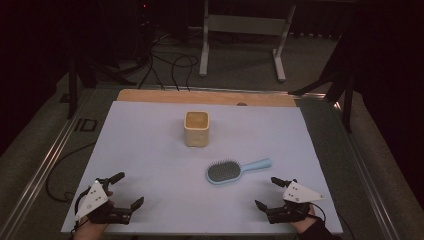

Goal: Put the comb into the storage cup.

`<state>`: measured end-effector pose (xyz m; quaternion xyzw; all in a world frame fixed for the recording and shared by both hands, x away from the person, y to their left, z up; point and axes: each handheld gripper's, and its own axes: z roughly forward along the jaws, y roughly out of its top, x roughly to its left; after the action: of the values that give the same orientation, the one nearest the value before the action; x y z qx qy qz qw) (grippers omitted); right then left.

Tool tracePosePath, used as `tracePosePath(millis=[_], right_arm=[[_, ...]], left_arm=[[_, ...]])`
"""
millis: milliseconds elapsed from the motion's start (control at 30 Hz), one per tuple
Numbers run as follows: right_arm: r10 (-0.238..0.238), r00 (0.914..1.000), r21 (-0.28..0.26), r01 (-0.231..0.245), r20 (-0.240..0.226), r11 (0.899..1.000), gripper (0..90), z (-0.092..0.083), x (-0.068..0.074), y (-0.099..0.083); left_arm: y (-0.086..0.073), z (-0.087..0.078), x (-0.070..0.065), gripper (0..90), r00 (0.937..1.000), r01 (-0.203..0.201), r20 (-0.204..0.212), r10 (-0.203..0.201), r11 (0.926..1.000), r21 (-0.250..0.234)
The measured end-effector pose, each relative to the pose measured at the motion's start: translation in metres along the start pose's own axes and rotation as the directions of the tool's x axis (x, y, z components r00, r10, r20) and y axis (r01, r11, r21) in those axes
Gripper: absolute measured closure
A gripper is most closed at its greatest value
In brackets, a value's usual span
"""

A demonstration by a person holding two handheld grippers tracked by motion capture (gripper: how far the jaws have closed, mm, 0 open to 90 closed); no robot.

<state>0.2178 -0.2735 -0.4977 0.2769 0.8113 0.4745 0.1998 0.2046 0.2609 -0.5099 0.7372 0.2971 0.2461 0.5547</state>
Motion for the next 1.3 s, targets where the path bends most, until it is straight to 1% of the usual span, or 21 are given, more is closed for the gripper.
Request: tracePosePath(millis=[100,133,167,233,267,367,500,567,600,633,733,800,833,867,967,1067,1100,1133,1200,1233,1300], right_arm=[[-0.002,1.0,-0.005,0.002,0.006,1.0,7.8,-0.003,0.0,0.003],[-0.004,0.9999,-0.013,0.005,0.015,1.0,7.8,-0.005,0.001,0.004],[-0.006,1.0,-0.01,0.006,0.006,1.0,7.8,-0.006,0.0,0.006],[-0.013,0.9999,-0.007,0.013,0.005,1.0,7.8,-0.009,0.0,0.01],[-0.015,0.9998,-0.005,0.015,-0.01,1.0,7.8,-0.011,0.0,0.012],[-0.04,0.9987,0.009,0.04,-0.03,0.999,7.8,-0.015,-0.001,0.02],[-0.075,0.9964,0.0,0.075,-0.039,0.997,7.8,-0.023,-0.007,0.031],[-0.081,0.9958,-0.001,0.081,-0.044,0.997,7.8,-0.025,-0.009,0.034],[-0.092,0.9952,-0.005,0.091,-0.036,0.996,7.8,-0.027,-0.011,0.038],[-0.106,0.9935,-0.016,0.105,-0.041,0.994,7.8,-0.031,-0.014,0.044],[-0.123,0.9917,-0.02,0.123,-0.036,0.992,7.8,-0.036,-0.018,0.053],[-0.129,0.9909,-0.021,0.128,-0.039,0.992,7.8,-0.037,-0.019,0.056],[-0.136,0.9898,-0.022,0.135,-0.043,0.991,7.8,-0.037,-0.021,0.06],[-0.136,0.9898,-0.022,0.135,-0.043,0.991,7.8,-0.037,-0.021,0.06],[-0.152,0.9855,-0.027,0.151,-0.075,0.988,7.8,-0.035,-0.025,0.068],[-0.162,0.9833,-0.023,0.161,-0.083,0.987,7.8,-0.033,-0.028,0.072],[-0.173,0.9811,-0.023,0.172,-0.087,0.985,7.8,-0.032,-0.03,0.073],[-0.187,0.9764,-0.018,0.186,-0.108,0.982,7.8,-0.03,-0.034,0.077],[-0.199,0.9718,-0.019,0.198,-0.127,0.98,7.8,-0.029,-0.039,0.081],[-0.196,0.9705,-0.018,0.196,-0.14,0.981,7.8,-0.028,-0.041,0.082],[-0.209,0.9665,-0.012,0.209,-0.149,0.978,7.9,-0.026,-0.045,0.086]], left_arm=[[0.0,0.0,0.001,0.0,1.0,0.002,-0.001,-0.002,1.0,0.001],[0.0,0.0,0.001,0.0,1.0,0.003,-0.001,-0.003,1.0,0.002],[0.0,0.0,0.001,0.0,1.0,0.006,-0.001,-0.006,1.0,0.002],[0.0,0.0,0.001,0.0,1.0,0.004,0.001,-0.004,1.0,0.003],[0.0,0.0,0.001,0.0,1.0,0.004,0.001,-0.004,1.0,0.003],[0.0,0.0,0.001,0.0,1.0,0.005,0.002,-0.005,1.0,0.007],[0.001,-0.001,0.001,0.0,1.0,0.0,0.0,0.0,1.0,0.004],[0.001,-0.001,0.001,0.0,1.0,0.001,0.0,-0.001,1.0,0.002],[0.001,-0.001,0.001,0.0,1.0,0.001,0.0,-0.001,1.0,0.002],[0.001,-0.001,0.001,0.0,1.0,0.001,-0.001,-0.001,1.0,0.001],[0.001,-0.001,0.001,0.0,1.0,0.004,0.0,-0.004,1.0,-0.002],[0.001,-0.001,0.001,0.0,1.0,0.003,0.0,-0.003,1.0,-0.001],[0.001,-0.001,0.001,0.0,1.0,0.004,0.001,-0.004,1.0,-0.002],[0.001,-0.001,0.001,0.0,1.0,0.004,0.001,-0.004,1.0,-0.002],[0.001,-0.001,0.001,0.0,1.0,0.005,0.002,-0.005,1.0,-0.003],[0.001,-0.002,0.001,0.0,1.0,0.005,0.002,-0.005,1.0,-0.003],[0.001,-0.001,0.001,0.0,1.0,0.006,0.002,-0.006,1.0,-0.003],[0.001,-0.002,0.001,0.0,1.0,0.006,0.003,-0.006,1.0,-0.003],[0.001,-0.002,0.001,0.0,1.0,0.005,0.003,-0.005,1.0,-0.003],[0.001,-0.002,0.001,0.0,1.0,0.005,0.003,-0.005,1.0,-0.003],[0.001,-0.002,0.001,0.0,1.0,0.005,0.003,-0.005,1.0,-0.004]])
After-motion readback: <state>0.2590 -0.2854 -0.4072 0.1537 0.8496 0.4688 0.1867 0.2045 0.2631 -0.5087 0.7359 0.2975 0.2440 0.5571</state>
